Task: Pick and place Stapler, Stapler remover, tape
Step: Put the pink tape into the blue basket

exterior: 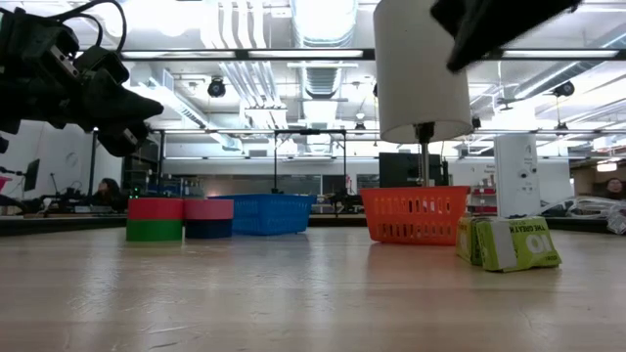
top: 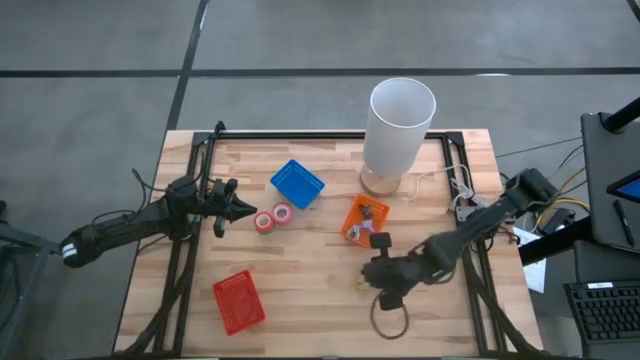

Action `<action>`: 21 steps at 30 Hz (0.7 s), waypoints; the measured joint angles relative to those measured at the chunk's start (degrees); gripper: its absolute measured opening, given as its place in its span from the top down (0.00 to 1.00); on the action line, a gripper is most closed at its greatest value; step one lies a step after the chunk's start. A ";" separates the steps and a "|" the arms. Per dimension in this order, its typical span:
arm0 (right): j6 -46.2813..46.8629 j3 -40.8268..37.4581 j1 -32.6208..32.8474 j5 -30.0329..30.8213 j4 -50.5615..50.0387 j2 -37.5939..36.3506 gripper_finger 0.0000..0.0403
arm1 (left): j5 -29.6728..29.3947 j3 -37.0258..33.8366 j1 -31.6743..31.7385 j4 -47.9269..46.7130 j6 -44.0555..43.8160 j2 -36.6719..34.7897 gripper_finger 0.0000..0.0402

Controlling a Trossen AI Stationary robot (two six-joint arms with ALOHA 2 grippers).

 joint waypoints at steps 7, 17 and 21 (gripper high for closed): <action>-1.70 -17.09 0.46 0.69 18.18 -14.08 0.98 | -0.02 0.00 0.00 -0.07 -0.02 0.04 0.95; -7.29 -35.54 0.10 1.57 36.20 -34.69 0.98 | -0.02 -0.02 0.00 -0.42 -0.02 0.04 0.95; -6.27 -39.73 -0.37 1.61 36.34 -41.09 0.98 | -0.02 0.00 0.00 -0.42 -0.01 0.04 0.95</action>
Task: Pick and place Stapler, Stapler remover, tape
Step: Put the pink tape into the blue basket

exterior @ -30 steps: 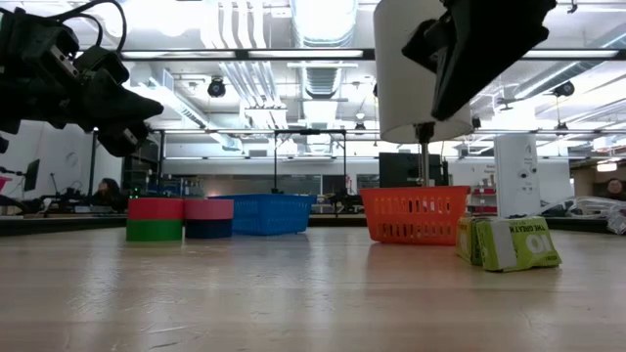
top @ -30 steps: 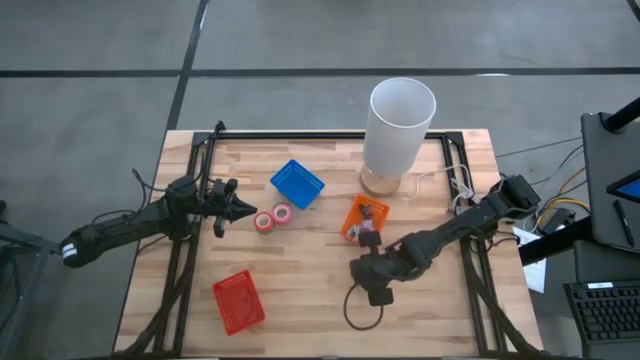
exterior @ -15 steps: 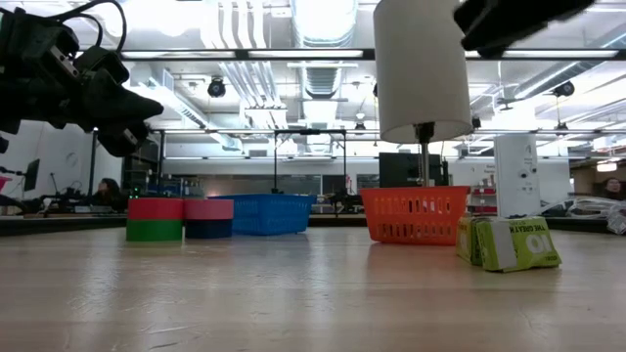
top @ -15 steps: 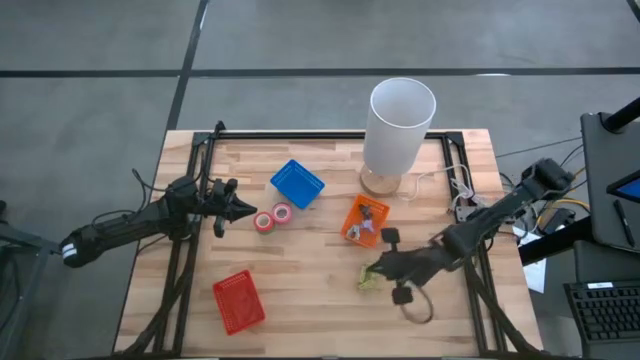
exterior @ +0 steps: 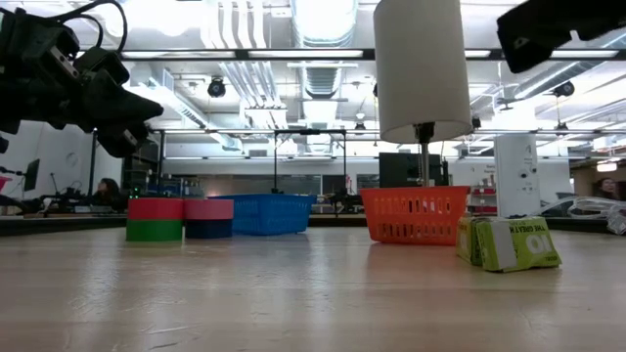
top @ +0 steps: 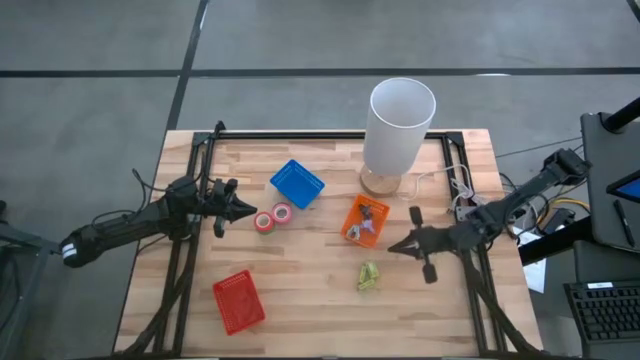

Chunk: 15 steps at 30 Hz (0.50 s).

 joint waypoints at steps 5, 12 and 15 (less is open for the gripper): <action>-0.40 -4.29 -0.12 -0.01 0.45 -6.41 0.98 | 0.00 0.00 0.00 3.53 -4.56 -0.03 0.95; -2.81 -10.93 -1.49 -1.56 3.54 -13.72 0.98 | -0.60 -0.02 0.00 6.09 -13.04 -0.05 0.95; -1.72 -13.91 -4.01 -2.34 3.63 -16.91 0.98 | -1.14 0.00 -0.02 6.38 -13.03 -0.04 0.95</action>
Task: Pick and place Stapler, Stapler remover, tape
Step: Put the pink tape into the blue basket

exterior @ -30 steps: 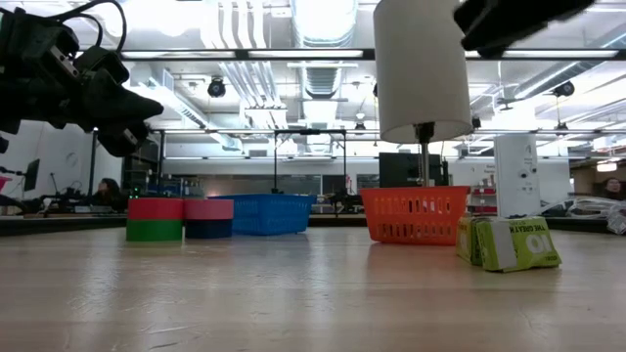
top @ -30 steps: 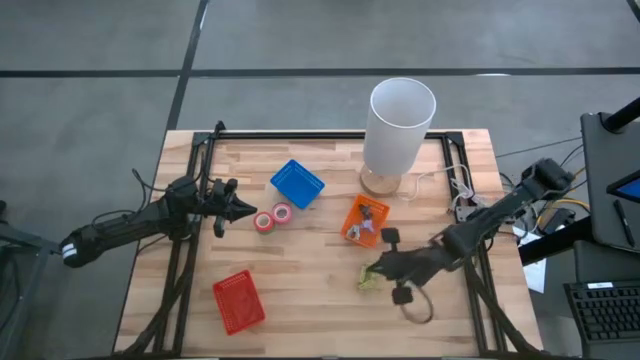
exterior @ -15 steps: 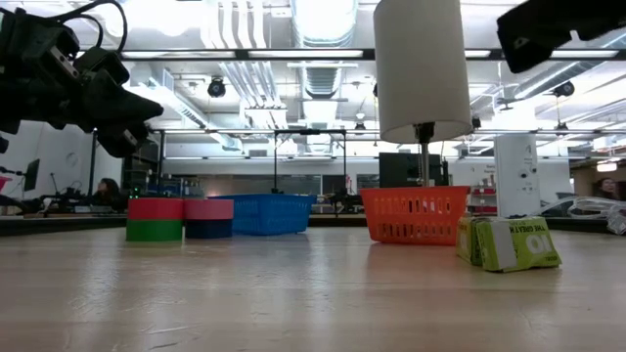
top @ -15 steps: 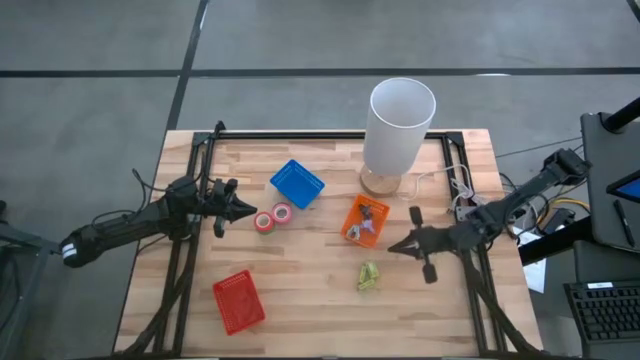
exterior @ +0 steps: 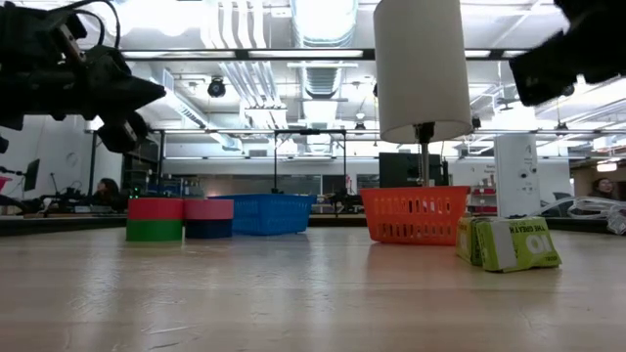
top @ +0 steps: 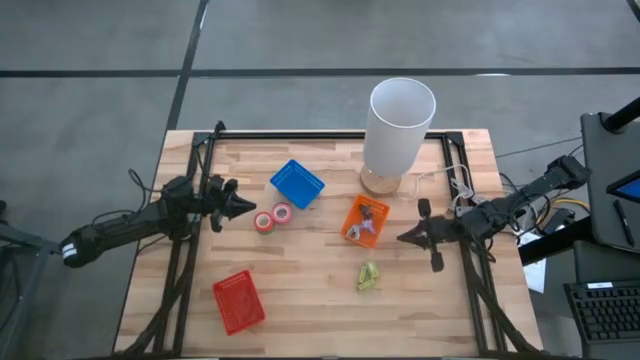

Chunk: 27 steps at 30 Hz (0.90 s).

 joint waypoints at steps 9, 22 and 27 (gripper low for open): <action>2.65 -6.71 -9.24 -12.53 -2.74 -8.17 0.98 | -12.17 -0.02 0.04 5.28 -14.61 -0.02 0.95; 1.95 -9.57 -15.23 -20.71 -9.35 -13.33 0.98 | -14.77 0.64 -0.70 9.58 -10.48 1.47 0.98; 1.59 -9.57 -15.19 -18.69 -9.33 -13.91 0.98 | -13.60 4.40 -4.09 9.54 -9.08 6.16 0.98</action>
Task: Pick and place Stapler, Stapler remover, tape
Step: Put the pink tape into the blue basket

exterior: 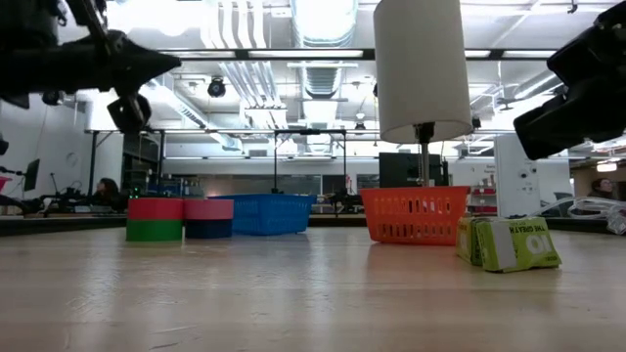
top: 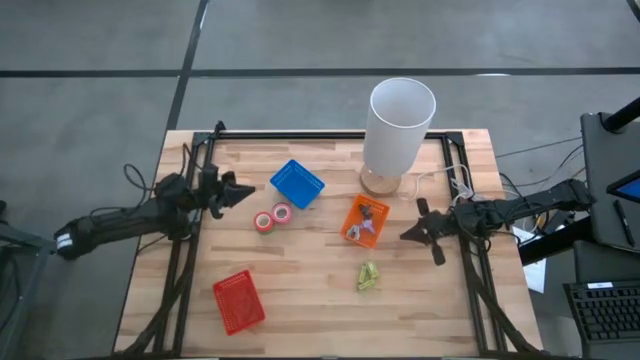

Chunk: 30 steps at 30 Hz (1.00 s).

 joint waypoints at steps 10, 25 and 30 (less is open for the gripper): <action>-0.40 0.03 0.00 2.99 0.36 0.10 0.98 | -10.21 13.44 -7.04 -12.39 6.74 18.40 0.97; -0.44 0.09 0.00 3.18 0.44 0.87 0.98 | -14.99 30.72 -16.71 -29.26 10.08 40.99 0.75; -0.45 0.09 0.00 3.15 0.42 1.23 0.98 | -15.38 30.73 -17.30 -28.46 9.58 45.66 0.57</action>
